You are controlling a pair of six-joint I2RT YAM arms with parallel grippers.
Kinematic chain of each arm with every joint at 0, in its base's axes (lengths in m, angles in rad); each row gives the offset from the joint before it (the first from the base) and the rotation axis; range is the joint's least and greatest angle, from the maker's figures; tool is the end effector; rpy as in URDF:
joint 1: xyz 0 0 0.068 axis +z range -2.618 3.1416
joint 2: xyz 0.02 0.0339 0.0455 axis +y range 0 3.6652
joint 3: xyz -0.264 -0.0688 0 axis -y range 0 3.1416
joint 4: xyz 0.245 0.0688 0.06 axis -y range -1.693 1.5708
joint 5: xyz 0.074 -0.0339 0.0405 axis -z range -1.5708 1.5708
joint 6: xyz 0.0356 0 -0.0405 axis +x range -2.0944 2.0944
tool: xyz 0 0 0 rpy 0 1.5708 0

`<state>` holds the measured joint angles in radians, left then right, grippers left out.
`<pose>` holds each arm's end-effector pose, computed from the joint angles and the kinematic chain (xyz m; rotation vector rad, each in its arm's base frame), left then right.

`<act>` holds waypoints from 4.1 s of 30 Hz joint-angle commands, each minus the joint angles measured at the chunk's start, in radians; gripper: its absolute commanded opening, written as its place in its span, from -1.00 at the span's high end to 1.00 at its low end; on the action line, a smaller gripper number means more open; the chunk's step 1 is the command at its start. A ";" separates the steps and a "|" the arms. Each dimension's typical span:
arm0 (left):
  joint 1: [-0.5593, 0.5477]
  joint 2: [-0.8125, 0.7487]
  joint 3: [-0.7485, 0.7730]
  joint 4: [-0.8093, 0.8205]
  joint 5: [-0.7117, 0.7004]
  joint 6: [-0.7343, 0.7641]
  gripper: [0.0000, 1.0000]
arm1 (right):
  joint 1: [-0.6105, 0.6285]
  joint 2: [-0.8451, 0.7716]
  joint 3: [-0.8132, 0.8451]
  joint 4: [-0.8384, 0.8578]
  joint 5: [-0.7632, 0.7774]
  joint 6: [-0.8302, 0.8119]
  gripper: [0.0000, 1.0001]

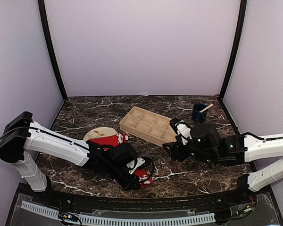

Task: Roll the socks
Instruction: Roll the sock at the center of the board.

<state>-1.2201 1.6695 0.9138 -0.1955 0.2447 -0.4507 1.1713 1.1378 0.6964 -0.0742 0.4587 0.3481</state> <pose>0.1048 -0.3115 0.1635 1.1395 2.5242 -0.8852 0.1112 0.2228 0.2505 -0.5627 1.9836 0.4741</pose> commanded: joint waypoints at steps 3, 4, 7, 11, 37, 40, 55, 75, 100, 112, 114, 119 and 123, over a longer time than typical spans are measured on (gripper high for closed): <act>0.061 -0.033 -0.063 0.069 0.218 -0.061 1.00 | 0.011 -0.003 -0.036 0.035 -0.201 -0.076 -0.39; 0.072 -0.036 -0.072 0.085 0.239 -0.070 1.00 | 0.018 0.001 -0.042 0.035 -0.227 -0.083 -0.39; 0.107 -0.043 -0.101 0.125 0.305 -0.102 1.00 | 0.050 0.016 -0.052 0.039 -0.271 -0.101 -0.38; 0.147 -0.038 -0.134 0.175 0.382 -0.141 1.00 | 0.092 0.033 -0.064 0.056 -0.302 -0.124 -0.38; 0.214 -0.006 -0.248 0.305 0.546 -0.226 1.00 | 0.151 0.368 0.041 0.146 -0.555 -0.308 -0.08; 0.218 -0.005 -0.257 0.320 0.553 -0.232 1.00 | 0.152 0.392 0.046 0.163 -0.569 -0.317 -0.03; 0.233 0.018 -0.274 0.355 0.594 -0.241 1.00 | 0.152 0.510 0.087 0.189 -0.613 -0.357 0.19; 0.239 0.018 -0.311 0.432 0.629 -0.275 1.00 | 0.151 0.562 0.087 0.211 -0.614 -0.357 0.20; 0.248 0.031 -0.305 0.435 0.641 -0.276 1.00 | 0.148 0.596 0.116 0.173 -0.678 -0.374 1.00; 0.254 -0.043 -0.303 0.350 0.544 -0.261 0.27 | 0.116 0.593 0.137 0.138 -0.727 -0.354 1.00; 0.255 -0.070 -0.307 0.331 0.514 -0.258 0.20 | 0.105 0.591 0.142 0.131 -0.744 -0.346 1.00; 0.255 -0.142 -0.320 0.305 0.402 -0.246 0.17 | 0.077 0.604 0.181 0.078 -0.792 -0.319 1.00; 0.255 -0.203 -0.335 0.291 0.311 -0.231 0.16 | 0.056 0.622 0.216 0.052 -0.830 -0.291 1.00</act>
<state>-0.9703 1.5333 0.6044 0.1390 0.6701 -0.7128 1.2503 1.7336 0.8684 0.0105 -0.3115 0.0177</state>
